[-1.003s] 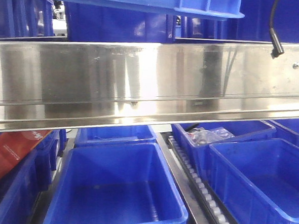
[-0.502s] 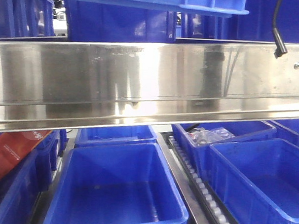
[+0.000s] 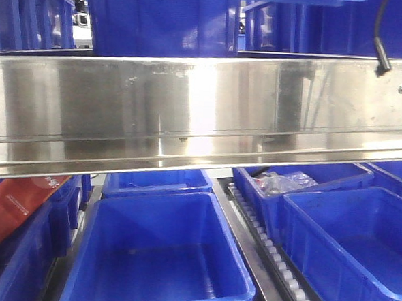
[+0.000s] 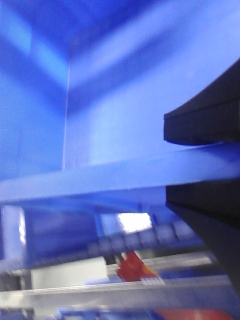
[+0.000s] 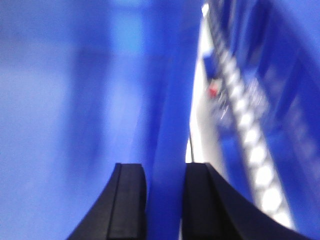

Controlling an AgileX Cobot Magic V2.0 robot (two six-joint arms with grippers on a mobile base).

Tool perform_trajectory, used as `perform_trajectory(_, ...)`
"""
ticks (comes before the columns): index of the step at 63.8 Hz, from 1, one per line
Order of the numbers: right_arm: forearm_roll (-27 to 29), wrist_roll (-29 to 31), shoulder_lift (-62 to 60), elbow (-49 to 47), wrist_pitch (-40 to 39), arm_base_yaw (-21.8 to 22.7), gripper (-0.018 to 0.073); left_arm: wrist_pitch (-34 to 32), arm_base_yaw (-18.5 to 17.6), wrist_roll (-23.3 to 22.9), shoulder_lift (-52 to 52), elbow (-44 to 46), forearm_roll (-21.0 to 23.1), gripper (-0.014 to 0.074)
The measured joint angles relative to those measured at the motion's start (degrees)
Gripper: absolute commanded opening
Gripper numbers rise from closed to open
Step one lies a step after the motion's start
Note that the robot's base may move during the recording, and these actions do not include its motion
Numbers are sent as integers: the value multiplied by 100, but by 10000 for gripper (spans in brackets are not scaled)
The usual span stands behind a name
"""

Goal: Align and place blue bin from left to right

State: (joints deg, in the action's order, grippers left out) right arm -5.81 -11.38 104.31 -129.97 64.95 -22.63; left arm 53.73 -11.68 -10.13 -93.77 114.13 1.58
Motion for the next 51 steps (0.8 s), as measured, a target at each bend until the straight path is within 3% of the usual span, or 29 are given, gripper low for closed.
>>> perform_trajectory(11,257,202,312,0,-382,244,-78,22,-50,-231,-153,-81,60,-15)
perform_trajectory(28,369,385,881,10,-848,294,-78,45,-50,-512,-502,-344,-202,-15)
perform_trajectory(34,369,400,981,10,-886,294,-53,34,-50,-520,-630,-344,-272,36)
perform_trajectory(39,369,419,1035,22,-896,306,73,34,-50,-520,-692,-344,-292,171)
perform_trajectory(51,213,439,1024,8,-1292,345,534,-188,-50,-408,-671,-319,-403,587)
